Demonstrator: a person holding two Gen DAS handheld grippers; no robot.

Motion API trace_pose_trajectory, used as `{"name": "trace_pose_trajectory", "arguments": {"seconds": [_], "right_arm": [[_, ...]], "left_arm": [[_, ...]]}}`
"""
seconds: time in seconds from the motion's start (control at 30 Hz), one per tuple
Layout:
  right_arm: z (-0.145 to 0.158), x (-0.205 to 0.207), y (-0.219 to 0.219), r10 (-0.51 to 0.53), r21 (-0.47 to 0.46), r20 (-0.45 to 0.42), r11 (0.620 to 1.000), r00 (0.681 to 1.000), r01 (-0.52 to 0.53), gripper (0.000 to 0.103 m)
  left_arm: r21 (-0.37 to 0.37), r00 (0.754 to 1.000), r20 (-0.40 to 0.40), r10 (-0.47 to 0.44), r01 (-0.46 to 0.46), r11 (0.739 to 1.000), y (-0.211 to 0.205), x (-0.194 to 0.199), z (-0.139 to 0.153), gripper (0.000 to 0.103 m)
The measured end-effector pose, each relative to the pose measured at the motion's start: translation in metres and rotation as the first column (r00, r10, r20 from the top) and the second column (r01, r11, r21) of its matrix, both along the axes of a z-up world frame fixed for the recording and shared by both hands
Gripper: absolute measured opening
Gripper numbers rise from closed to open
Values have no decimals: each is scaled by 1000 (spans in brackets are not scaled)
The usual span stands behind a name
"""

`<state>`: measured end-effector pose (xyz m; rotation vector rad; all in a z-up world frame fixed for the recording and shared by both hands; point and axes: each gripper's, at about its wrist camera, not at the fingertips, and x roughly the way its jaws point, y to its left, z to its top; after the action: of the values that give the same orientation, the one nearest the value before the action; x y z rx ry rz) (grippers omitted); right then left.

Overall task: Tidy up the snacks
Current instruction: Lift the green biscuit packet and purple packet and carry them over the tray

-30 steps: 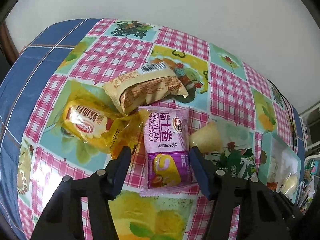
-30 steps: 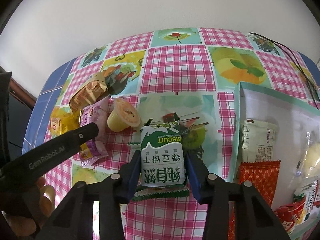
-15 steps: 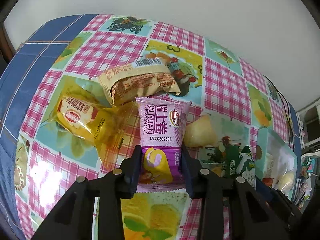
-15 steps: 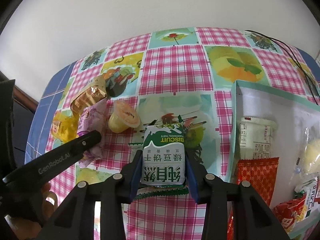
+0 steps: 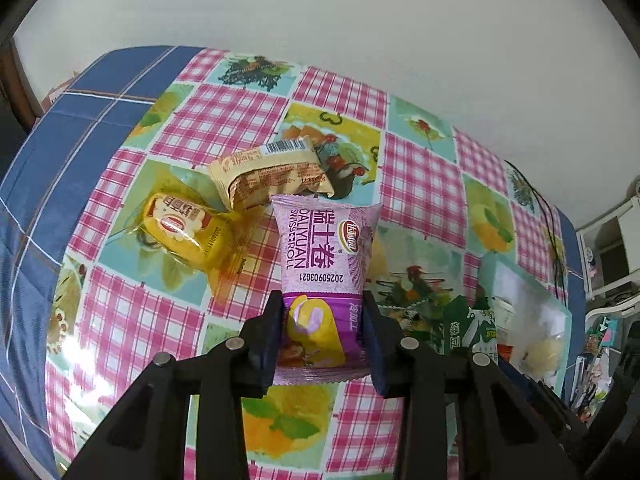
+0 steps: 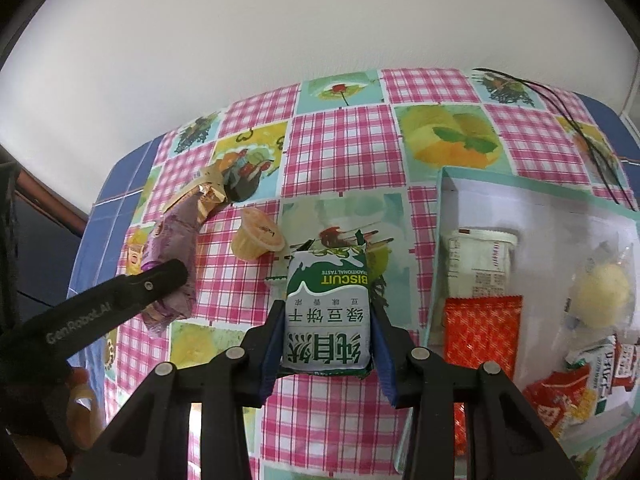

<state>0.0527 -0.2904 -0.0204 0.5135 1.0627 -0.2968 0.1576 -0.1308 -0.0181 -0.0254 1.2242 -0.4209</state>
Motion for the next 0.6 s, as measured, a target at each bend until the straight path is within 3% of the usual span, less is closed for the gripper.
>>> {"name": "trace_pose_trajectory", "arguments": {"seconds": [0.6], "right_arm": [[28,-44,-16,-59,61,58,997,997,56,43]], "left_arm": [[13,998,53,-15,14,1000,-13,-38,33,38]]}}
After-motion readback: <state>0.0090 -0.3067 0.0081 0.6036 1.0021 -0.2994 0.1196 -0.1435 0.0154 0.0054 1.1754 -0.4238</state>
